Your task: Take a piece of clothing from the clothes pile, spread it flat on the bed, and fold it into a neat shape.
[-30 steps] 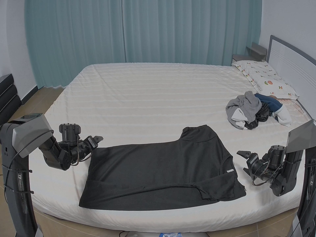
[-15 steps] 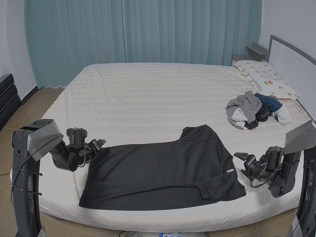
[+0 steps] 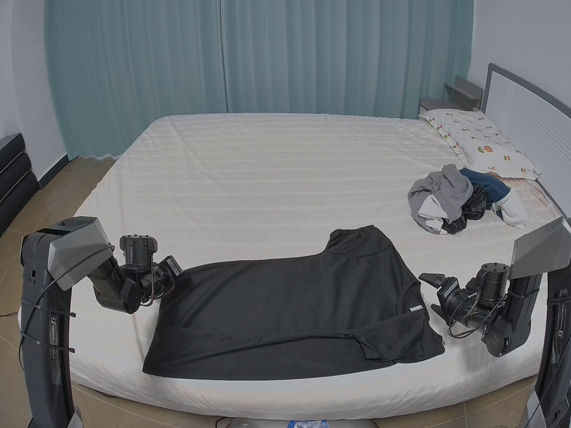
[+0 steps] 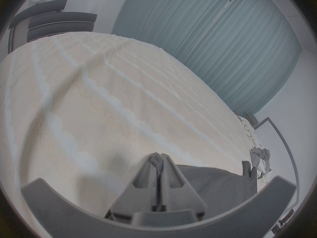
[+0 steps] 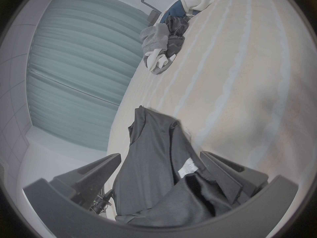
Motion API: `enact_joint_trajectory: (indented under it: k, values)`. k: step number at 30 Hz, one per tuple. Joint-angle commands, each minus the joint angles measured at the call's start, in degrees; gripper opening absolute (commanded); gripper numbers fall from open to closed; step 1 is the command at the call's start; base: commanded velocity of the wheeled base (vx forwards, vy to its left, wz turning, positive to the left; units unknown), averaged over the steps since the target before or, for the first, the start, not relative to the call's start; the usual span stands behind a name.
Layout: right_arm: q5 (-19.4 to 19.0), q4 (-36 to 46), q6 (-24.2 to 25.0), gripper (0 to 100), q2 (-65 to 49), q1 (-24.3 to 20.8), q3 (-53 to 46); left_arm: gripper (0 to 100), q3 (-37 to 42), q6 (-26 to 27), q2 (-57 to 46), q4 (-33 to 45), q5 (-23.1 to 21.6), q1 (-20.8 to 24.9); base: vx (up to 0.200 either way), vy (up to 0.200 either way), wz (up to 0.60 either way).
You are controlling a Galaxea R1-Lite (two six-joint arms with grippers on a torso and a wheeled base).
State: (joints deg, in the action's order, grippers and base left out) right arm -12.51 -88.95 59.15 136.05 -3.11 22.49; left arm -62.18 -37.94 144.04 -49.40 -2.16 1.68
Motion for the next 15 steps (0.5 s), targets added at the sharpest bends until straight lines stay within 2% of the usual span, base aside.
enact_joint_trajectory:
  k: [1, 4, 8, 10, 11, 12, 15]
  values:
    - [1.96, -0.43, 2.2, 100, -1.4, -2.43, 1.41, 0, 2.59, -0.21, -2.45, -2.11, -0.04, -0.01, 0.0, 0.0, 0.0]
    - [4.25, -0.25, 2.73, 100, -1.05, -3.92, 4.05, 0, 2.86, -1.17, -2.54, -4.83, 0.05, -0.19, 0.0, 0.0, 0.0]
    - [4.69, 3.26, 2.37, 100, -1.93, -6.91, 8.27, 0, 2.77, -5.48, -2.36, -7.47, 0.05, 0.16, 0.0, 0.0, 0.0]
    - [4.69, 8.71, 1.23, 100, -3.51, -7.79, 13.19, 0, 2.68, -7.24, -2.54, -7.64, -0.04, 0.16, 0.0, 0.0, 0.0]
    - [4.69, 8.71, 1.23, 100, -3.51, -7.79, 13.19, 0, 2.68, -7.24, -2.54, -7.64, -0.04, 0.16, 0.0, 0.0, 0.0]
    - [4.16, 15.74, -0.53, 100, -3.86, -7.7, 18.73, 0, 2.77, -7.94, -2.45, -7.64, -0.04, 0.16, 0.0, 0.0, 0.0]
    - [4.16, 24.79, -3.78, 100, -0.34, -7.09, 29.72, 0, 2.77, -9.26, -2.45, -7.64, 0.05, -0.01, 0.0, 0.0, 0.0]
